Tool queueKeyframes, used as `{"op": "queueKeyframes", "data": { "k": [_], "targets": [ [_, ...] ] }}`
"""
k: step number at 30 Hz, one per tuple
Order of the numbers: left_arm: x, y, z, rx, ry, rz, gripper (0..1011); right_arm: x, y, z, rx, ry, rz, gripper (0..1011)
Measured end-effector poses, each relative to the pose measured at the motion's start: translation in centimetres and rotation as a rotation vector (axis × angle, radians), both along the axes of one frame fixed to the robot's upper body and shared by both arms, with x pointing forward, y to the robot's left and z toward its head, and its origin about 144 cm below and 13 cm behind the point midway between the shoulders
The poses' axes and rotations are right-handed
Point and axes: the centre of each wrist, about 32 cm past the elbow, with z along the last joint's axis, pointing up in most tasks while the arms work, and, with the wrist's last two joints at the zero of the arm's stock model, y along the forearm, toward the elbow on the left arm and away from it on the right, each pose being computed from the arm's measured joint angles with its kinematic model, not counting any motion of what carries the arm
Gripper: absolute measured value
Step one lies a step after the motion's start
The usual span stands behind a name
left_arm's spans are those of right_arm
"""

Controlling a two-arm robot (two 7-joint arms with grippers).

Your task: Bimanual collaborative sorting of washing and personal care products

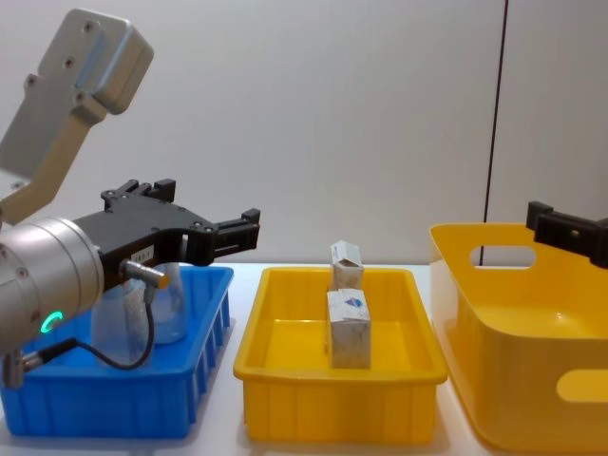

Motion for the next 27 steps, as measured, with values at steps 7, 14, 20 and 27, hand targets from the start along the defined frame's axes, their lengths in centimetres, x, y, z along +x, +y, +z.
{"op": "queueKeyframes", "data": {
  "k": [7, 14, 20, 27],
  "targets": [
    [0.00, 0.00, 0.00, 0.000, 0.000, 0.000, 1001, 0.00, 0.00, 0.00, 0.000, 0.000, 0.000, 1002],
    [0.00, 0.00, 0.00, 0.000, 0.000, 0.000, 1001, 0.00, 0.00, 0.00, 0.000, 0.000, 0.000, 1002],
    [0.00, 0.00, 0.00, 0.000, 0.000, 0.000, 1002, 0.00, 0.00, 0.00, 0.000, 0.000, 0.000, 1002],
    [0.00, 0.00, 0.00, 0.000, 0.000, 0.000, 1001, 0.00, 0.00, 0.00, 0.000, 0.000, 0.000, 1002]
  ]
}}
